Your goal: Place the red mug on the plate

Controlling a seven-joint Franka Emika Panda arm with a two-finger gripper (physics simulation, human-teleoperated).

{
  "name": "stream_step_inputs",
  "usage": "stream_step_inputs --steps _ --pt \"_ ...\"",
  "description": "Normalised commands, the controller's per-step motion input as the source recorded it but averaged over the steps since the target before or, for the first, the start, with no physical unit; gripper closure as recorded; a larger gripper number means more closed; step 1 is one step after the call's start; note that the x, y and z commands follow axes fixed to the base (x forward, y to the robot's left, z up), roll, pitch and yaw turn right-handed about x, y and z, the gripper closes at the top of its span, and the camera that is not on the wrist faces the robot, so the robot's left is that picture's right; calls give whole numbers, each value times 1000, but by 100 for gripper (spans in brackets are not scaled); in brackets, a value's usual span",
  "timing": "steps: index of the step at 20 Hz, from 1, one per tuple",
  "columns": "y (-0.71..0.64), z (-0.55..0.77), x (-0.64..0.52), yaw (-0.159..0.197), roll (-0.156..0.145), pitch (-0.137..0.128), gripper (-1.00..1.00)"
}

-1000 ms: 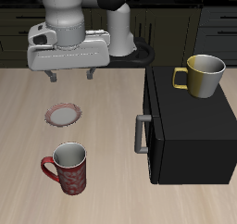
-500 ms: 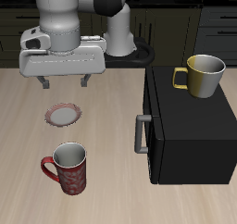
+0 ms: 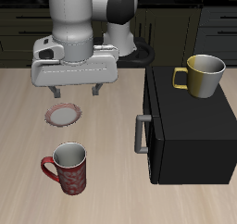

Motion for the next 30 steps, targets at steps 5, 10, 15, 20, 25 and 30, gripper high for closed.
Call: stream_step_inputs --steps 5,10,15,20,25,30 --pt "10 -45 154 -27 -19 -17 -100" --pt "-38 -200 144 -14 -9 -12 -100" --pt "95 -281 97 -35 4 5 -100" --pt "82 -190 90 -2 4 -1 -100" --pt "35 -231 119 -7 -8 19 -100" --pt "67 -125 44 10 8 5 -100"
